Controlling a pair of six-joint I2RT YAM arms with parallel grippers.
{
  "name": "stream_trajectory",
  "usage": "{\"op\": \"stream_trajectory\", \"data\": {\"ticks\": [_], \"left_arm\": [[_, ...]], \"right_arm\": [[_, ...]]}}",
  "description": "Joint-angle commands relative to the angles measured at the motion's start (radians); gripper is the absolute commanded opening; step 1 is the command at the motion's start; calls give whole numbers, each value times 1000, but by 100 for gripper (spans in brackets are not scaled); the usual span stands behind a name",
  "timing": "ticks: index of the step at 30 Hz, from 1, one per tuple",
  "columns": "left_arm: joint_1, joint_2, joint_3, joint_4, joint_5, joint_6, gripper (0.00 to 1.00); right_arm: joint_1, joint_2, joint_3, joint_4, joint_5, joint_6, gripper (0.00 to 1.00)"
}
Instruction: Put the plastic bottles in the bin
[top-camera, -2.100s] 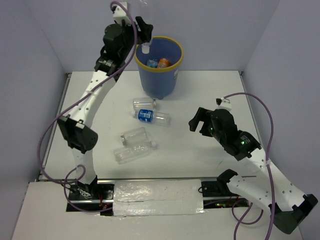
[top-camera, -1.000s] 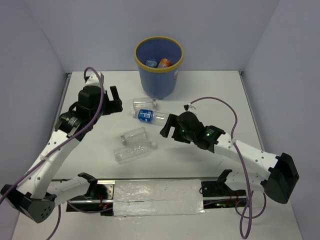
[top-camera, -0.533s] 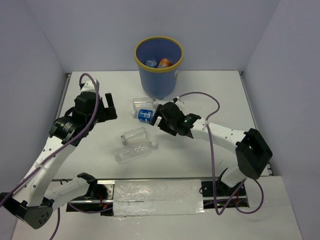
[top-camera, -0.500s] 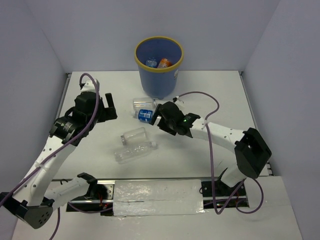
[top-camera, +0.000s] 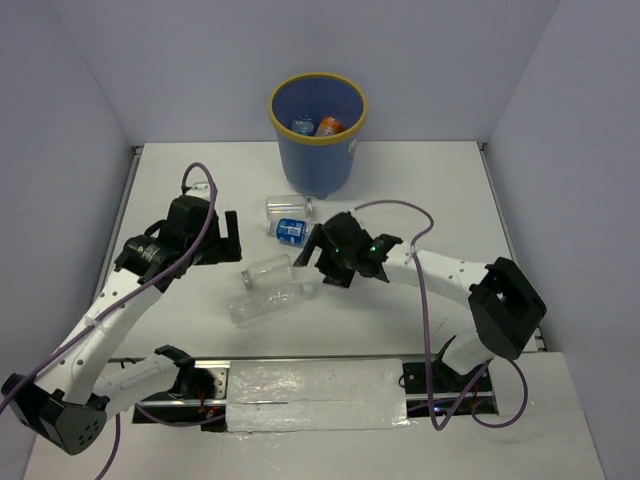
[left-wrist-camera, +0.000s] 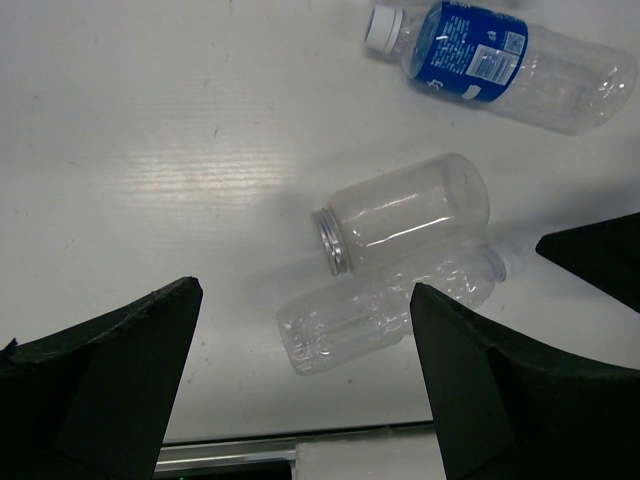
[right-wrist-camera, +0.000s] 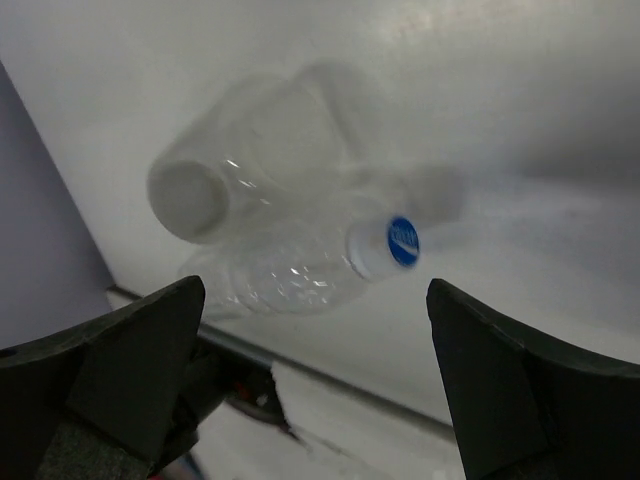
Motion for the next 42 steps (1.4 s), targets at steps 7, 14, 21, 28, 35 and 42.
{"op": "stream_trajectory", "data": {"ticks": [7, 14, 21, 28, 35, 42], "left_arm": [[-3, -42, 7, 1, 10, 9, 99], [-3, -45, -11, 25, 28, 4, 99], [-3, -25, -9, 29, 23, 22, 99], [-3, -14, -31, 48, 29, 12, 99], [-3, -11, -37, 55, 33, 10, 99], [-3, -6, -48, 74, 37, 3, 99]], "right_arm": [[27, 4, -247, 433, -279, 335, 100], [31, 136, -192, 483, -285, 353, 100], [47, 262, -181, 561, -339, 390, 100], [51, 291, -169, 558, -310, 374, 88], [42, 213, -190, 504, -237, 318, 54], [41, 14, -167, 319, -96, 170, 51]]}}
